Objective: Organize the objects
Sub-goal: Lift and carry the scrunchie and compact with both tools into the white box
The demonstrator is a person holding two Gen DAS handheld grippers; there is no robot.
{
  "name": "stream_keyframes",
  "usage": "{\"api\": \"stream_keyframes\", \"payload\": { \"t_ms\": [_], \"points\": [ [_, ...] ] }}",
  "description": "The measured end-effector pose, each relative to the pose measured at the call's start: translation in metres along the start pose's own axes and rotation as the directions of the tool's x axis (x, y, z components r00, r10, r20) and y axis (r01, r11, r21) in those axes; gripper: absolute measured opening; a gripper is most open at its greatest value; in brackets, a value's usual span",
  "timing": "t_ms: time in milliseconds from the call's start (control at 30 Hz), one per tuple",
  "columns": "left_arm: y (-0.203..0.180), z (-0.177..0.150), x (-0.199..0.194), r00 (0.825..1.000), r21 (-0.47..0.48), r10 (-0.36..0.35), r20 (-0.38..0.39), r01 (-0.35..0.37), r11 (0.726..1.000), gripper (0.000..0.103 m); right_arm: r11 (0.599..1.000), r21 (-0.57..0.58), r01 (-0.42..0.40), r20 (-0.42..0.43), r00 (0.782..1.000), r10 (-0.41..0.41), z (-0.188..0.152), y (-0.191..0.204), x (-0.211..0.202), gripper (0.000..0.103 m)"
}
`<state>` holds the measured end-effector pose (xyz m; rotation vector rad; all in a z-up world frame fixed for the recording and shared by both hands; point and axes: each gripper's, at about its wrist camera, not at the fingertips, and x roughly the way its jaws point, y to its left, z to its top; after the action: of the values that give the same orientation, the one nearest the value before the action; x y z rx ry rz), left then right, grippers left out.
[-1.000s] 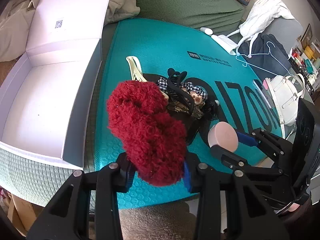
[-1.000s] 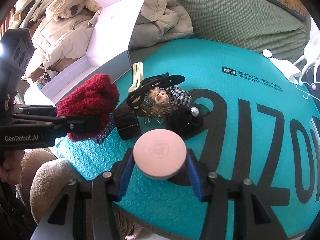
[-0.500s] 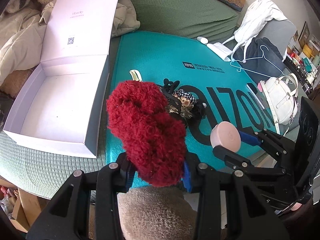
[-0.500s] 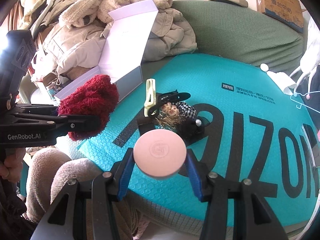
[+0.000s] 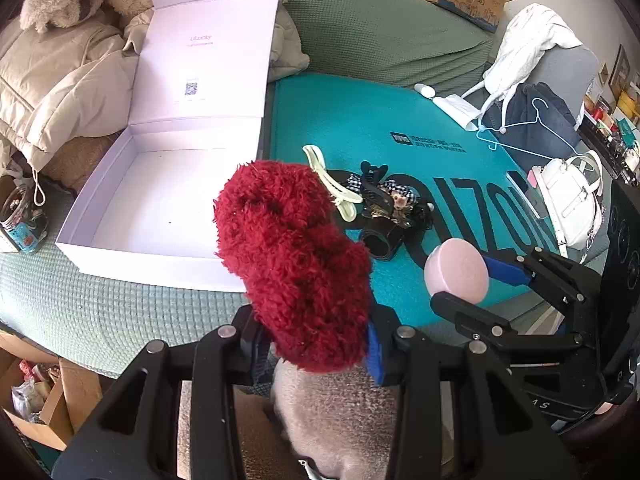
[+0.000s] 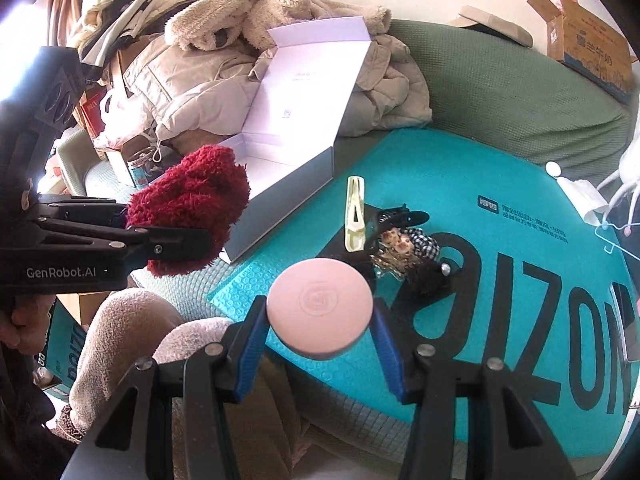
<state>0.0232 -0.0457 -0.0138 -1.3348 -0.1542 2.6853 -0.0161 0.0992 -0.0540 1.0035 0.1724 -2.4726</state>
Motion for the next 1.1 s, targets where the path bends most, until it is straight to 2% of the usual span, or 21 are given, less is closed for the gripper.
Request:
{"api": "stream_keyframes", "payload": {
  "t_ms": [567,900,1100],
  "points": [
    [0.053,0.02,-0.024,0.993,-0.057,0.116,0.02,-0.115,0.992,0.036,0.984,-0.141,-0.105,0.008,0.994,0.107,0.052,0.049,0.026,0.051],
    [0.081,0.041,-0.008,0.99,-0.078,0.142,0.009,-0.14,0.987,0.036,0.976,-0.179,-0.128,0.003,0.991,0.13,0.084,0.056,0.052,0.051],
    [0.103,0.055,0.015,0.99,-0.078,0.144,-0.002,-0.143,0.987,0.036,0.974,-0.185,-0.127,-0.005,0.992,0.129,0.1,0.058,0.076,0.051]
  ]
}}
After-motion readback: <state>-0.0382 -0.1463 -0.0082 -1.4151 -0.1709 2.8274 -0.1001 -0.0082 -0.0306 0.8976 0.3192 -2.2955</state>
